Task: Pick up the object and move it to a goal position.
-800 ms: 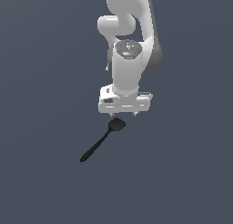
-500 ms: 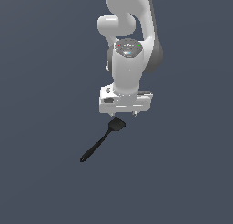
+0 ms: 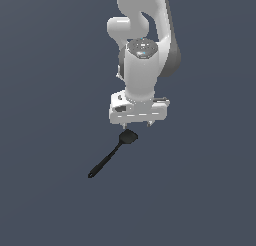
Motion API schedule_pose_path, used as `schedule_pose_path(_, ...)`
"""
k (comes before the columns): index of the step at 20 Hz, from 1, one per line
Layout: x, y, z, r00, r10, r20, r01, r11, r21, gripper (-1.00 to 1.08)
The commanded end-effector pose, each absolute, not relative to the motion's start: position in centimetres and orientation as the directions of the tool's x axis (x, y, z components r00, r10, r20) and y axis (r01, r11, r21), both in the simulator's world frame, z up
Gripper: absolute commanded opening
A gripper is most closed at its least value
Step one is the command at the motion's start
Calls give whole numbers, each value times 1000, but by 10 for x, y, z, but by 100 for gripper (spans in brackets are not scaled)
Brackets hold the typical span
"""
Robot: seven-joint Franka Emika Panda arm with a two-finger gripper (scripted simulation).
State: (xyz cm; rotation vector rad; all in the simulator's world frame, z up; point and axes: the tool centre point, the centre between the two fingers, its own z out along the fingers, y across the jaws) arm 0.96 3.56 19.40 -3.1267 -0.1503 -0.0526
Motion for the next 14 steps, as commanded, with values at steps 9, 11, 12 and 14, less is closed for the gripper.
schedule_pose_path(9, 19, 20, 172, 999, -37, 25, -37, -999, -17, 100)
schedule_pose_path(11, 22, 14, 164, 996, -85, 22, -85, -996, -19, 100)
schedule_pose_path(12, 24, 10, 160, 994, -112, 20, -112, -994, -19, 100)
schedule_pose_path(14, 27, 3, 150, 985, -170, 16, -170, -985, -20, 100)
